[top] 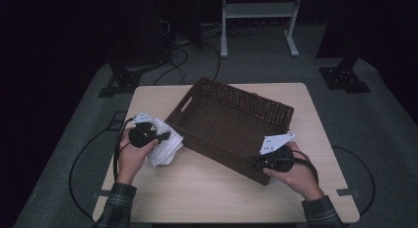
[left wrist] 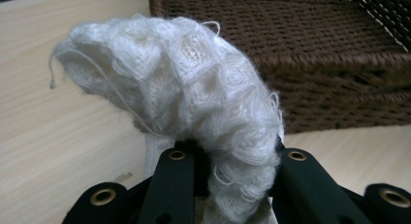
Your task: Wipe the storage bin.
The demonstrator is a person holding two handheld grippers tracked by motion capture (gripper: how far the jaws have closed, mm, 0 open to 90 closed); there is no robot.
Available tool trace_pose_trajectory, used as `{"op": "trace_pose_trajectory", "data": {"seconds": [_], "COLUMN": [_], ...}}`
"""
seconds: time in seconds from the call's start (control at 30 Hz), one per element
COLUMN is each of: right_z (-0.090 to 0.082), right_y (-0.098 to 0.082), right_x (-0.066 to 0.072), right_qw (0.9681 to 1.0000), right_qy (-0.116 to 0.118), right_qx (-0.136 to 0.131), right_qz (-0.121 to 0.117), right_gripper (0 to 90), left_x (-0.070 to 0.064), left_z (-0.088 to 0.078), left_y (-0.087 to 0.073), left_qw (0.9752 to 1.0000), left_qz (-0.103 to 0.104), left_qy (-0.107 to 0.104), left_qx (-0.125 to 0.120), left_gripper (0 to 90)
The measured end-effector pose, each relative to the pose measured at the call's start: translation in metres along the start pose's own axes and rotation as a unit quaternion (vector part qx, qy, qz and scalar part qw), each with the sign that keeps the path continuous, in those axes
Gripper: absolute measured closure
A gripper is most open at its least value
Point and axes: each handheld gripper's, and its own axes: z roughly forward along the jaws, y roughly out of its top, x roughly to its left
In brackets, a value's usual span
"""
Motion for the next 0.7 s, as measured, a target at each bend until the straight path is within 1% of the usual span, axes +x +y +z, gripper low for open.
{"op": "trace_pose_trajectory", "data": {"seconds": [0.03,0.13,0.27,0.3,0.37,0.43,0.53,0.63,0.7], "right_z": [0.0,0.0,0.0,0.0,0.0,0.001,0.001,0.001,0.001], "right_y": [0.0,0.0,0.0,0.0,0.0,0.0,0.001,0.001,0.0], "right_x": [0.0,0.0,0.0,0.001,0.001,0.001,0.001,0.001,0.001], "right_qw": [1.0,1.0,1.0,1.0,1.0,1.0,1.0,1.0,1.0], "right_qy": [0.0,0.0,-0.001,-0.001,-0.002,-0.002,-0.003,-0.003,-0.003], "right_qx": [0.0,-0.001,0.0,0.0,0.0,0.0,0.0,0.0,0.0], "right_qz": [0.0,-0.002,-0.004,-0.005,-0.005,-0.005,-0.006,-0.006,-0.006], "right_gripper": [80.0,80.0,79.9,79.9,79.8,79.9,80.0,80.0,80.0], "left_x": [0.002,0.003,0.004,0.005,0.006,0.006,0.007,0.007,0.008], "left_z": [0.002,0.009,0.014,0.015,0.017,0.02,0.026,0.032,0.037], "left_y": [0.001,0.0,-0.001,-0.002,-0.003,-0.004,-0.007,-0.01,-0.013], "left_qw": [1.0,1.0,1.0,1.0,1.0,0.9999,0.9997,0.9995,0.9991], "left_qz": [0.001,-0.008,-0.004,-0.008,-0.008,-0.009,-0.004,-0.007,-0.008], "left_qy": [0.001,0.002,0.004,0.003,0.002,0.004,0.006,0.007,0.008], "left_qx": [0.002,-0.004,0.004,0.002,0.004,0.011,0.023,0.031,0.042], "left_gripper": [75.1,75.3,75.4,75.4,75.4,75.4,75.4,75.4,75.4]}}
